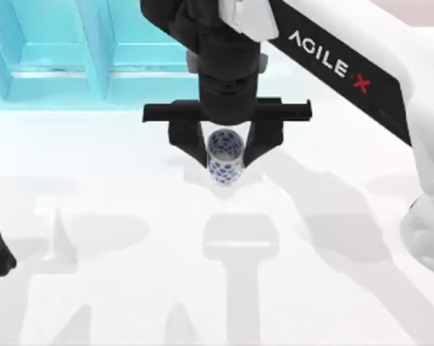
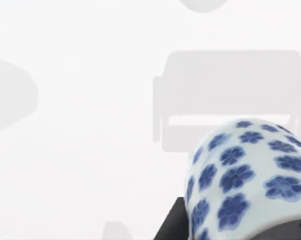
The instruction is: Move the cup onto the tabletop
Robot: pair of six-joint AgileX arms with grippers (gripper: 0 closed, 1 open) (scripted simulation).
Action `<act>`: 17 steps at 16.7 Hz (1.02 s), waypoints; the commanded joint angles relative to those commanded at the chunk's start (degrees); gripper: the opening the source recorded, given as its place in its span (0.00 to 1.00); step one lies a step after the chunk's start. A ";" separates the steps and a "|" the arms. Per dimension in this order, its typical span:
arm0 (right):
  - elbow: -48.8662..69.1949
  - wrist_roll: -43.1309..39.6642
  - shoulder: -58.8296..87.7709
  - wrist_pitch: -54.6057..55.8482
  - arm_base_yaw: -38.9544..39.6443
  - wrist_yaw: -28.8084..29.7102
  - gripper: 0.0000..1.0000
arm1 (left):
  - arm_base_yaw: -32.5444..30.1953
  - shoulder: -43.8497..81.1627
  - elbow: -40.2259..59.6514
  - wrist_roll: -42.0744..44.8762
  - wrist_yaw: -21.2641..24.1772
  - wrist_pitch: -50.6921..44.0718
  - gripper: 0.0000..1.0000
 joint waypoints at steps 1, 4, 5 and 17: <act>-0.16 0.04 -0.03 0.13 -0.27 -0.07 0.00 | 0.00 0.00 0.00 0.00 0.00 0.00 1.00; -2.42 -0.22 -0.62 2.26 -0.03 -0.13 0.00 | 0.00 0.00 0.00 0.00 0.00 0.00 1.00; -4.38 -0.29 -1.08 3.98 0.04 -0.13 0.00 | 0.00 0.00 0.00 0.00 0.00 0.00 1.00; -23.01 0.05 -4.45 18.56 0.09 -0.05 0.00 | 0.00 0.00 0.00 0.00 0.00 0.00 1.00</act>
